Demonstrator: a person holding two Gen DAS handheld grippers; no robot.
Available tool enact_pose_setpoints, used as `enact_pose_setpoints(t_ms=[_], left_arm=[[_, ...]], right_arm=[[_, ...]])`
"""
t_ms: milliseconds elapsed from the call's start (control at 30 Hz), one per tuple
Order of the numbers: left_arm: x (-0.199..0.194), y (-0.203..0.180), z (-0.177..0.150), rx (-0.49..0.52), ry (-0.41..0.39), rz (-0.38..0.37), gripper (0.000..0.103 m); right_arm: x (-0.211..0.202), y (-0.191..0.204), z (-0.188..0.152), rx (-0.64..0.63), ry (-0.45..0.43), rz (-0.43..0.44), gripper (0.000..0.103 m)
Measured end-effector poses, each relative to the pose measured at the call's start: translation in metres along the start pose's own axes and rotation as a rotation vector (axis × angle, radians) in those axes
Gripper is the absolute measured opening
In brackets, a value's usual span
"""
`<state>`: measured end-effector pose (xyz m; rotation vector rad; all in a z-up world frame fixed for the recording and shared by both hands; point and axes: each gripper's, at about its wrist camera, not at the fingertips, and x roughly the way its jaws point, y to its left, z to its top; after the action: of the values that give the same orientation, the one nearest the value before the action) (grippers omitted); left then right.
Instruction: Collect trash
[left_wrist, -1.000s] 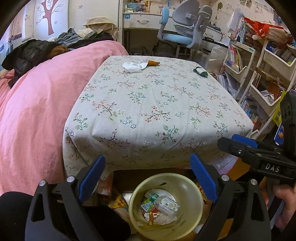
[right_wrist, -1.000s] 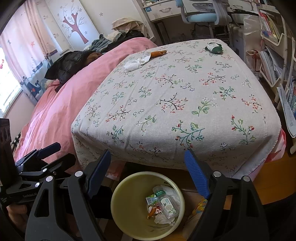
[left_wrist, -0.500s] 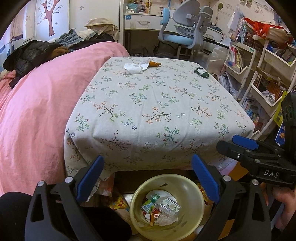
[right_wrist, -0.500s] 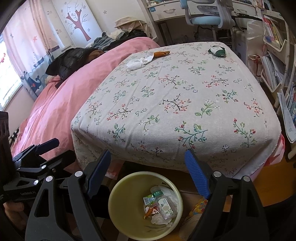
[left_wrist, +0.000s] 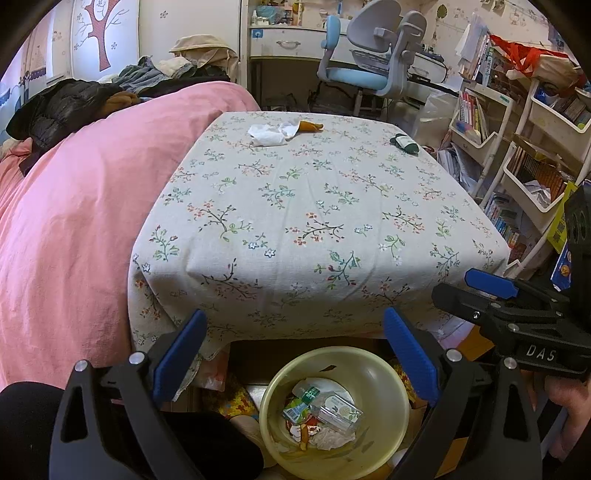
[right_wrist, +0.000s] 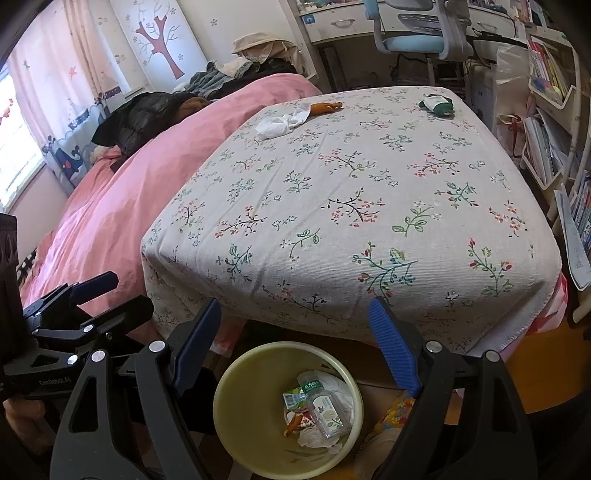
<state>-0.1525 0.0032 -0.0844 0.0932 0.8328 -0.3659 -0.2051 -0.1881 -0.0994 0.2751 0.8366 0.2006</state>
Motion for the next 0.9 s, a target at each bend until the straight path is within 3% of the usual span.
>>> enact_pose_setpoints(t_ms=[233,400,667,900], left_arm=[[-0.002,0.001,0.000,-0.014,-0.010,0.002,0.093],[-0.010,0.015,0.012,-0.090,-0.055,-0.005,0.093],[-0.004,0.046,0.063,-0.129,-0.128,0.056,0.094],[0.048,0.062,0.116,-0.160,-0.088,0.017,0.095]], right_arm=[[0.001,0.002,-0.001,-0.009,0.000,-0.005,0.079],[0.001,0.004,-0.001,-0.015,-0.010,-0.012,0.079],[-0.002,0.007,0.001,-0.018,-0.029,0.005,0.079],[-0.002,0.013,0.005,-0.001,-0.050,0.039,0.079]])
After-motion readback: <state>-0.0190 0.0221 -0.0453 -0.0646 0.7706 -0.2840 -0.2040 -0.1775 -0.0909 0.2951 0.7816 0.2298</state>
